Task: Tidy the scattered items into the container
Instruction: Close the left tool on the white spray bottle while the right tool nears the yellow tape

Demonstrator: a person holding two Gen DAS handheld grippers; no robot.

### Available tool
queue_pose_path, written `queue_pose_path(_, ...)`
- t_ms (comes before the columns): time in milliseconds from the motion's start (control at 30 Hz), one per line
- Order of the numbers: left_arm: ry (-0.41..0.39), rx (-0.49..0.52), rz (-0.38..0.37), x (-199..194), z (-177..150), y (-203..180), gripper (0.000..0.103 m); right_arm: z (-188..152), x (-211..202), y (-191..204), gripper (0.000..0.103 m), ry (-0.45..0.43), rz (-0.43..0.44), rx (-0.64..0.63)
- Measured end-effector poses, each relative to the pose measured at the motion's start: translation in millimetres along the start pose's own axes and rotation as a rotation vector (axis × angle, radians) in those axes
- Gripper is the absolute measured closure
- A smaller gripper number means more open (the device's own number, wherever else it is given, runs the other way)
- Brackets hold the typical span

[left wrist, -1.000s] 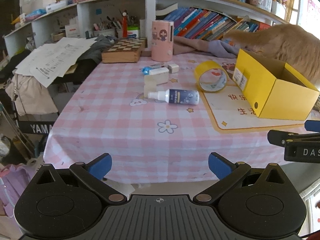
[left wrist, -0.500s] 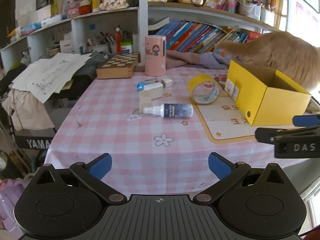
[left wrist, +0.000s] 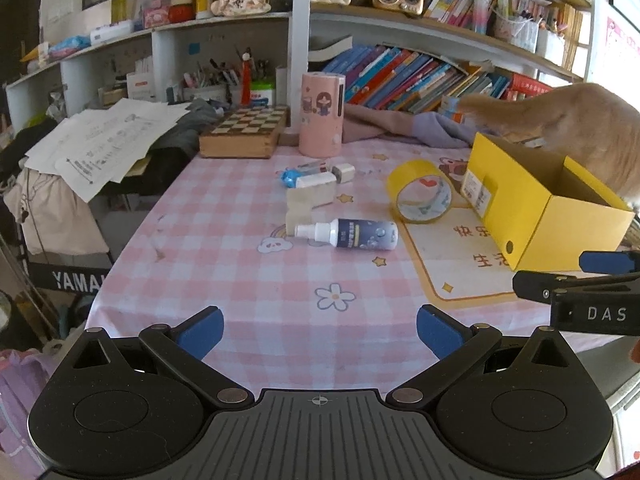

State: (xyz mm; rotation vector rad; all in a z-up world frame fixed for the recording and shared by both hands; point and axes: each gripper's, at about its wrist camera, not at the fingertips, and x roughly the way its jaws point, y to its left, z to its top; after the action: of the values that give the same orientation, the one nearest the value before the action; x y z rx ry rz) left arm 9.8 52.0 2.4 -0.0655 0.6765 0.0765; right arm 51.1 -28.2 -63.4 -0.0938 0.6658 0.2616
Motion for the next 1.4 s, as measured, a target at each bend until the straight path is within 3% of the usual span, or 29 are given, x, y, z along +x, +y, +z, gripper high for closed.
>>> queue_pose_path(200,0.007,0.013,0.025,14.8,9.4,-3.6,0.000,13.7,19.3,-3.0,0.016,0.005,0.022,-0.006)
queue_pose_path(367,0.031,-0.011,-0.018,30.3,15.3,-1.5,0.000,24.8,33.6,-1.6,0.016,0.000,0.033,-0.041)
queue_pose_path(567,0.014,-0.005,-0.005,47.1,27.8,-3.7,0.000,45.2,55.3,-5.9,0.016,-0.009,0.058,-0.045)
queue_pose_path(1233,0.090,-0.019,0.028,114.6,55.4,-4.9,0.000,81.4,132.8,-11.1,0.016,0.069,0.105,-0.097)
queue_pose_path(1400,0.093,0.023,0.006,127.7,60.8,-14.5,0.000,89.2,148.1,-10.8,0.015,0.082,0.089,-0.107)
